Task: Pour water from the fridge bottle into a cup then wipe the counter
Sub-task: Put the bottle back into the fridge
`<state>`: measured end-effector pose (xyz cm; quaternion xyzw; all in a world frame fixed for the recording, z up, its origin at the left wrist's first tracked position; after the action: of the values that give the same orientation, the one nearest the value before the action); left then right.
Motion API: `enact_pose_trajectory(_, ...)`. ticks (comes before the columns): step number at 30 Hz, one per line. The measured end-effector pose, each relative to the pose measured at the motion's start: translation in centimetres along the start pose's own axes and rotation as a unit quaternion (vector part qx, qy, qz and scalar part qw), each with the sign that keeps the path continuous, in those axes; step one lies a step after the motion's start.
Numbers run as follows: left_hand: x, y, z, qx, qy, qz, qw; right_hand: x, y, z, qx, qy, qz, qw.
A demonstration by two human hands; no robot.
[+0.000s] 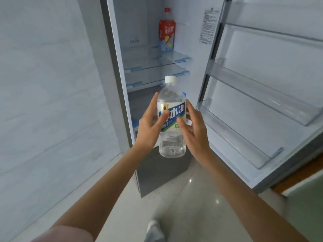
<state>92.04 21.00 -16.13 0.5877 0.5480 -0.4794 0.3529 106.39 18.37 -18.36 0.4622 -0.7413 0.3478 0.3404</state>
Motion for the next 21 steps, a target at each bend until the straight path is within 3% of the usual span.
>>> enact_pose_trajectory(8,1.4,1.7,-16.2,0.001,0.044,0.002,0.999,-4.7,-0.1,-15.1,-0.017,-0.043,0.015,0.999)
enact_pose_trajectory(21,2.8,5.1,-39.2,-0.035,0.1,0.023,0.994,-12.7,0.2,-37.5,-0.001,-0.039,-0.102,0.994)
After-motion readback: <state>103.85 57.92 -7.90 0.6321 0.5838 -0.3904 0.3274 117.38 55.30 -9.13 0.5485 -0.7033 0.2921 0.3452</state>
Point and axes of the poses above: each hand's wrist, its own z-axis away from the middle knuckle, its own y-axis out of the palm, x = y × z, the point moved 1 cm from there along -z, towards the middle knuckle, and after that the axes turned 6 degrees about -z, right-handed, at the moved point
